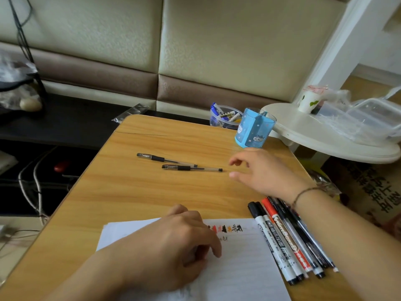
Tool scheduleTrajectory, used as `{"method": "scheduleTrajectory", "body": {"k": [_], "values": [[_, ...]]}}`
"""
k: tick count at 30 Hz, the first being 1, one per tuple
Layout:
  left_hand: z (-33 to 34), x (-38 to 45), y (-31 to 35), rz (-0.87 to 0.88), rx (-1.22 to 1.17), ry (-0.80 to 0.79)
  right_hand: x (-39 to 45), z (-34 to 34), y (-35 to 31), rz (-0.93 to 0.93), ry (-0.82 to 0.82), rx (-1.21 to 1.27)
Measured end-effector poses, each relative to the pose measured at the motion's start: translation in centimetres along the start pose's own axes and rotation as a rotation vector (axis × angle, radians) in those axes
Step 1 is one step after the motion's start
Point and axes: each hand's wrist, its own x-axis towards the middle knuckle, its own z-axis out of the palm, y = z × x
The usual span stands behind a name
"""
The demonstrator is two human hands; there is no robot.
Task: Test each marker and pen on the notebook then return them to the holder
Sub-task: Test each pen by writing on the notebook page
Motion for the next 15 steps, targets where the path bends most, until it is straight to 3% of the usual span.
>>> {"method": "scheduleTrajectory", "body": {"k": [7, 9, 11, 13, 15], "values": [[-1.1, -0.4, -0.7, -0.058, -0.058, -0.125, 4.3, 3.4, -2.7, 0.041, -0.096, -0.093], [-0.5, -0.3, -1.0, -0.095, -0.045, -0.005, 3.6, 3.4, -2.6, 0.028, -0.045, -0.077], [0.2, 0.0, -1.1, -0.197, -0.026, 0.242, 2.1, 2.9, -2.5, 0.005, 0.031, -0.038], [0.5, 0.1, -1.3, -0.351, 0.013, 0.476, -0.3, 2.0, -2.6, -0.022, 0.137, 0.057], [0.5, 0.3, -1.3, -0.451, 0.116, 0.589, -3.5, 0.8, -3.0, -0.062, 0.217, 0.235]]}}
